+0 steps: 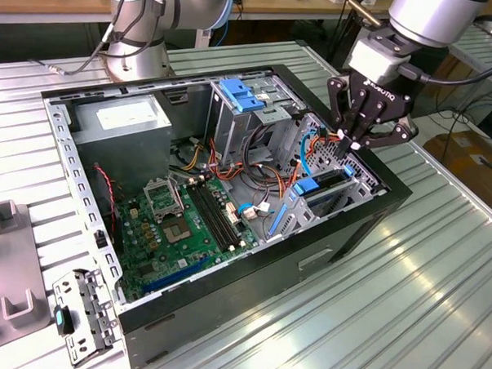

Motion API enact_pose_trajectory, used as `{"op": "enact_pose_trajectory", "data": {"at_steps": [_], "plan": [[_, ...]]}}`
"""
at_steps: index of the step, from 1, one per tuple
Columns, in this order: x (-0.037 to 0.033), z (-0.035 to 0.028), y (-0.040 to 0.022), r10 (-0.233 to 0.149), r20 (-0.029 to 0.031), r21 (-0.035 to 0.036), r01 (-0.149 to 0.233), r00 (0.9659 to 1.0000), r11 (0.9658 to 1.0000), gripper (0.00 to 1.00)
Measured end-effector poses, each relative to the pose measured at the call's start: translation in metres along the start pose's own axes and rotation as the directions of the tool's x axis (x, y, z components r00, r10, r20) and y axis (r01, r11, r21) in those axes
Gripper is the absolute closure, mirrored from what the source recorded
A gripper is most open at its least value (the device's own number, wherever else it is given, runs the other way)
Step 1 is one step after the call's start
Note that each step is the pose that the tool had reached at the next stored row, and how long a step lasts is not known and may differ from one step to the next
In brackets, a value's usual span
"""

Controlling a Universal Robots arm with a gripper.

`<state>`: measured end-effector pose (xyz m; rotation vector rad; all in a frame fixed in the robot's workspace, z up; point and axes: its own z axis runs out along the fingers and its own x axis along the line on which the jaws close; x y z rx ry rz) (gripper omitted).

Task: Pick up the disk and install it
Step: 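Insert the first disk wire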

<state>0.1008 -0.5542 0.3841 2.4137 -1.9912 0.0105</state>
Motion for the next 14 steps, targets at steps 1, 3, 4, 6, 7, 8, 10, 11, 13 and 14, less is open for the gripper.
{"op": "enact_pose_trajectory", "data": {"at_steps": [1, 3, 4, 6, 7, 8, 10, 11, 13, 14], "plan": [[0.0000, 0.0000, 0.0000, 0.000, 0.0000, 0.0000, 0.000, 1.0000, 1.0000, 0.89], [0.0000, 0.0000, -0.0001, 0.000, 0.0000, 0.0000, 0.000, 1.0000, 1.0000, 0.89], [0.0000, 0.0000, -0.0002, 0.000, 0.0000, 0.0000, 0.000, 1.0000, 1.0000, 0.89], [0.0000, 0.0000, -0.0002, 0.000, 0.0000, 0.0000, 0.000, 1.0000, 1.0000, 0.89], [0.0000, 0.0000, -0.0003, 0.000, -0.0001, 0.0000, 0.000, 1.0000, 1.0000, 0.89], [-0.0001, 0.0000, -0.0005, 0.000, -0.0001, 0.0000, 0.000, 1.0000, 1.0000, 0.89], [-0.0002, -0.0007, -0.0010, -0.008, -0.0001, 0.0000, 0.008, 1.0000, 1.0000, 0.89], [-0.0003, -0.0023, -0.0011, -0.020, -0.0003, 0.0002, 0.020, 0.9998, 0.9998, 0.89], [-0.0006, -0.0041, -0.0011, -0.041, -0.0002, 0.0001, 0.041, 0.9992, 0.9992, 0.89], [-0.0009, -0.0047, -0.0012, -0.050, -0.0002, 0.0001, 0.050, 0.9987, 0.9987, 0.89]]}}
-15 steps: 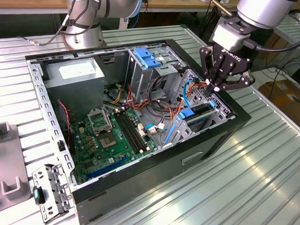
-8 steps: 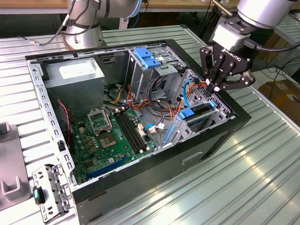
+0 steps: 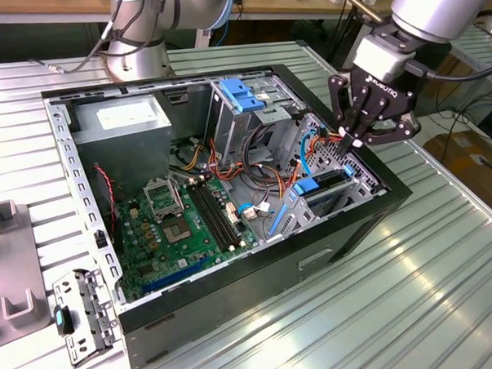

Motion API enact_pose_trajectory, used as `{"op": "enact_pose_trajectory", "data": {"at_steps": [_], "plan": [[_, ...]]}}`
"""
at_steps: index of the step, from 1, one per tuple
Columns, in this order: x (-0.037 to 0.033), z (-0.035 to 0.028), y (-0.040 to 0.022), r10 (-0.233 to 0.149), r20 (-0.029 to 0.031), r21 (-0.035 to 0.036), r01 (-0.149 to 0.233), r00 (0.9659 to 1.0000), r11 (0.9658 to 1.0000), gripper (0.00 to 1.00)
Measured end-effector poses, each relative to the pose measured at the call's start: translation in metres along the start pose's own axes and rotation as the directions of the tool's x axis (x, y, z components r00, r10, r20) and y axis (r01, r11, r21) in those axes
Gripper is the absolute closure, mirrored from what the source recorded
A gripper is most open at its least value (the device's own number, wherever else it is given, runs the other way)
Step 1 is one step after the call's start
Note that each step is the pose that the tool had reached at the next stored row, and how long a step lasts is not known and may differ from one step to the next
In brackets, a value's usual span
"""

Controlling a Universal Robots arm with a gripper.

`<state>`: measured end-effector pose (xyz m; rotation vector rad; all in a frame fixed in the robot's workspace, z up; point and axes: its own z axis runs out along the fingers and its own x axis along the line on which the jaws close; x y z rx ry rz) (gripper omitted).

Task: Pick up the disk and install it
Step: 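Insert the first disk wire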

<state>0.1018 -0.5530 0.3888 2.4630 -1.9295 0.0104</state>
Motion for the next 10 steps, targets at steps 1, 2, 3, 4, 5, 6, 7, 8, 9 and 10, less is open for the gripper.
{"op": "enact_pose_trajectory", "data": {"at_steps": [1, 2, 3, 4, 5, 6, 7, 8, 9, 10], "plan": [[-0.0004, 0.0002, -0.0002, -0.006, 0.0004, 0.0002, 0.006, 1.0000, 1.0000, 0.89], [-0.0006, 0.0000, -0.0004, -0.009, 0.0001, 0.0002, 0.009, 1.0000, 1.0000, 0.89], [-0.0008, 0.0000, -0.0011, -0.010, 0.0000, 0.0002, 0.010, 1.0000, 1.0000, 0.89], [-0.0012, -0.0001, -0.0021, -0.011, -0.0004, 0.0001, 0.011, 0.9999, 0.9999, 0.89], [-0.0017, 0.0000, -0.0036, -0.012, -0.0004, 0.0001, 0.012, 0.9999, 0.9999, 0.89], [-0.0024, -0.0001, -0.0050, -0.013, -0.0005, 0.0001, 0.013, 0.9999, 0.9999, 0.89], [-0.0030, -0.0001, -0.0064, -0.015, -0.0006, 0.0001, 0.015, 0.9999, 0.9999, 0.89], [-0.0037, -0.0001, -0.0079, -0.016, -0.0005, 0.0001, 0.016, 0.9999, 0.9999, 0.89], [-0.0048, -0.0001, -0.0100, -0.017, -0.0006, 0.0001, 0.017, 0.9999, 0.9999, 0.89], [-0.0059, -0.0001, -0.0119, -0.018, -0.0007, 0.0000, 0.018, 0.9998, 0.9998, 0.89]]}}
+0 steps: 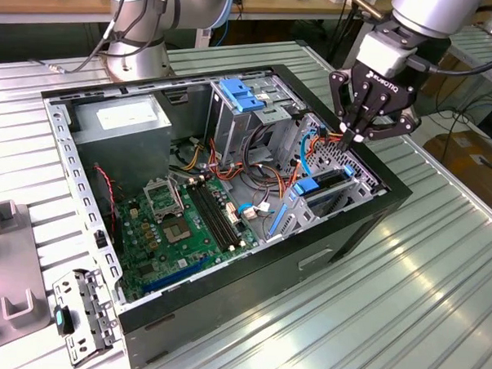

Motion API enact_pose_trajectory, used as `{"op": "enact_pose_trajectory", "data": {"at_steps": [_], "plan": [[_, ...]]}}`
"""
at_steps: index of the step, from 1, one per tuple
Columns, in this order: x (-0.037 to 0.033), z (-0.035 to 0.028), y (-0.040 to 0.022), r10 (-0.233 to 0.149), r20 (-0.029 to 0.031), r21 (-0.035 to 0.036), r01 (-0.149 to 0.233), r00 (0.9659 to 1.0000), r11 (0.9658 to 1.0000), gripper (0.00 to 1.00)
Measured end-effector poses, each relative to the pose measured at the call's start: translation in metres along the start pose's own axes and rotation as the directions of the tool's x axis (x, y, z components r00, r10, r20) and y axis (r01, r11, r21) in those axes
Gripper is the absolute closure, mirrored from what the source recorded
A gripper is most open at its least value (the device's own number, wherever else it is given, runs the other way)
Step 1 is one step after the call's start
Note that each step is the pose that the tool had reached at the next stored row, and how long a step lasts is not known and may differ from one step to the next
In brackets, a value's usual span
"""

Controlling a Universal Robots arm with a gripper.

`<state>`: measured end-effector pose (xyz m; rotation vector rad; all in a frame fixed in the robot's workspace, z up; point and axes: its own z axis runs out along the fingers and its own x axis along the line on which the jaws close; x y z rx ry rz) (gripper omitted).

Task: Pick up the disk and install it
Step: 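Insert the first disk wire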

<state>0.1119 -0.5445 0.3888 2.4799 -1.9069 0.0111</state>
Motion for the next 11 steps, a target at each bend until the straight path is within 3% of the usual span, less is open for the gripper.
{"op": "enact_pose_trajectory", "data": {"at_steps": [11], "plan": [[-0.0109, -0.0001, -0.0150, -0.011, -0.0014, -0.0004, 0.011, 0.9999, 0.9999, 0.89]]}}
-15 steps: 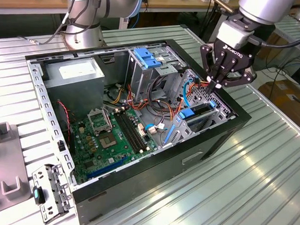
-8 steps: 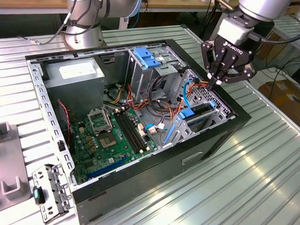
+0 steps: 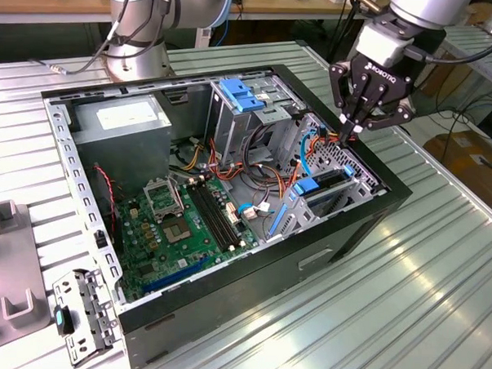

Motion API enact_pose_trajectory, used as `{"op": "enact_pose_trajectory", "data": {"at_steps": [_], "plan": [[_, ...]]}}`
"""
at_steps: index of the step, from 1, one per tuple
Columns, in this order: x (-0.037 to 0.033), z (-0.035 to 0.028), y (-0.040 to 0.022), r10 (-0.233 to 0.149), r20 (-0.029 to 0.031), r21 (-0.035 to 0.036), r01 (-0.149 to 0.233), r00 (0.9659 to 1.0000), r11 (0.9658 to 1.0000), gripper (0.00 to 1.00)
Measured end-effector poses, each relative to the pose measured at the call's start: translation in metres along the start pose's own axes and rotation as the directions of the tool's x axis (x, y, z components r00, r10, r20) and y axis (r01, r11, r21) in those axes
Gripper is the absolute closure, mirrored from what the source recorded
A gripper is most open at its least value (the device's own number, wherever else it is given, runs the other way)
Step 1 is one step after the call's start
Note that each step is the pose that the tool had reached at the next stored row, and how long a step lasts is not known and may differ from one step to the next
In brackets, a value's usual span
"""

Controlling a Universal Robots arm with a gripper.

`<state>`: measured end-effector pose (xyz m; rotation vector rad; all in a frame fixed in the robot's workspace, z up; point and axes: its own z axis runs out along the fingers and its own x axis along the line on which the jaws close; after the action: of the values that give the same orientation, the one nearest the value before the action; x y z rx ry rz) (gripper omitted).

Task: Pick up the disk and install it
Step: 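Insert the first disk wire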

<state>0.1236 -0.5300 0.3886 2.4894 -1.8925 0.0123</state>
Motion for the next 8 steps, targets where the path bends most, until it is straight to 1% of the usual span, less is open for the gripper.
{"op": "enact_pose_trajectory", "data": {"at_steps": [1, 2, 3, 4, 6, 8], "plan": [[-0.0030, 0.0000, -0.0029, 0.000, -0.0013, -0.0007, 0.000, 1.0000, 1.0000, 0.89], [-0.0061, 0.0000, -0.0050, 0.000, -0.0048, -0.0017, 0.000, 1.0000, 1.0000, 0.89], [-0.0098, 0.0001, -0.0076, 0.000, -0.0059, -0.0021, 0.000, 1.0000, 1.0000, 0.89], [-0.0116, 0.0001, -0.0087, 0.000, -0.0066, -0.0024, 0.000, 1.0000, 1.0000, 0.89], [-0.0136, 0.0001, -0.0096, 0.000, -0.0091, -0.0031, 0.000, 1.0000, 1.0000, 0.89], [-0.0136, 0.0000, -0.0097, 0.000, -0.0095, -0.0032, 0.000, 1.0000, 1.0000, 0.89]]}}
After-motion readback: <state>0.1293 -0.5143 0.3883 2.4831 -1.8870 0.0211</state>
